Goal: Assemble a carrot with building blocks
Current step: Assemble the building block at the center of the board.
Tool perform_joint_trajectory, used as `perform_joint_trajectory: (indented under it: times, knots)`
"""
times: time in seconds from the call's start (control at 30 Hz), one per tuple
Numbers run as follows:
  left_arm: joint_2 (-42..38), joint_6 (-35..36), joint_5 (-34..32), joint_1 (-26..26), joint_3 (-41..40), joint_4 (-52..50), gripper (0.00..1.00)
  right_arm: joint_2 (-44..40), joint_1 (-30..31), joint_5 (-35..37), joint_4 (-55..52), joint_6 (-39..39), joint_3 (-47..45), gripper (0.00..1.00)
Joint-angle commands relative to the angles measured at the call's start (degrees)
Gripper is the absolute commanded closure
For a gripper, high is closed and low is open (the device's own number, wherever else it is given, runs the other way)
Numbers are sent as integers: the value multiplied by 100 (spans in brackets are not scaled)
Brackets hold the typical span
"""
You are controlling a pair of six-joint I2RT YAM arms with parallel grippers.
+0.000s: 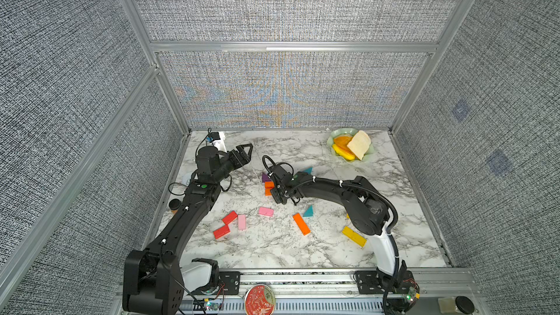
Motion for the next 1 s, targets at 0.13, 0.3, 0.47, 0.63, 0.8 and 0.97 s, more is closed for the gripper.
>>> perform_joint_trajectory:
  times: [0.13,0.3,0.47,0.63,0.8,0.97]
  knots:
    - [19,-28,53,9,-22,191,13,10,3,152,-135,150,-51,36]
    - [27,-27,67,9,-24,189,13,26,10,71,-107,89,24,36]
    - [29,-18,51,7,-16,181,13,-4,47,69,6,27,-16,36]
    - [20,-19,66,7,-18,193,13,10,56,10,26,-60,-31,36]
    - [25,-20,61,6,-17,189,13,25,56,4,48,-70,-41,36]
    - [29,-20,57,8,-19,183,13,83,55,42,2,-26,14,36]
